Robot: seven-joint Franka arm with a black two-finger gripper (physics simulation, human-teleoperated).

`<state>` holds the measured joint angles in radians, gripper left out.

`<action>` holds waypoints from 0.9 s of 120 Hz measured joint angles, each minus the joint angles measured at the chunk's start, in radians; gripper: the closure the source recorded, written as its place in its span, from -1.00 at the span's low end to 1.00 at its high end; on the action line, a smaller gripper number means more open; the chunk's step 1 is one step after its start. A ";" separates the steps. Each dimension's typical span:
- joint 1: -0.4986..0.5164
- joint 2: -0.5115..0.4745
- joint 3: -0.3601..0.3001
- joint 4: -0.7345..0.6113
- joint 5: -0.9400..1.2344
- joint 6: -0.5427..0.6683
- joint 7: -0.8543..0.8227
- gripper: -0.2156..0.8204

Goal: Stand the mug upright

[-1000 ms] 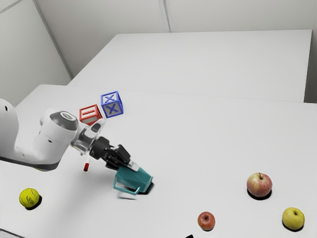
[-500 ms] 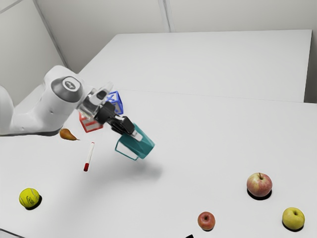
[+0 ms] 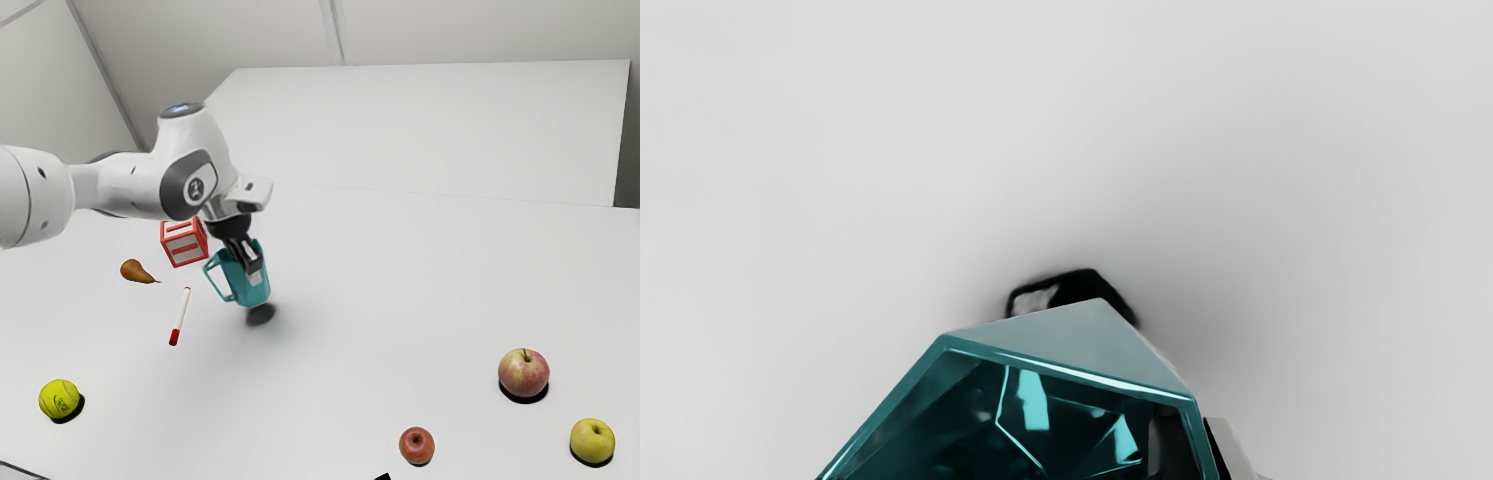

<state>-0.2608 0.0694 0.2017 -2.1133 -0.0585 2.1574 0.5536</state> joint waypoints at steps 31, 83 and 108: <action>0.009 0.041 0.002 -0.005 0.038 0.064 -0.073 0.92; 0.010 0.054 0.005 -0.036 0.033 0.129 -0.144 0.85; 0.008 0.053 0.005 -0.036 0.026 0.136 -0.157 0.59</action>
<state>-0.2531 0.1221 0.2065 -2.1495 -0.0322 2.2934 0.3968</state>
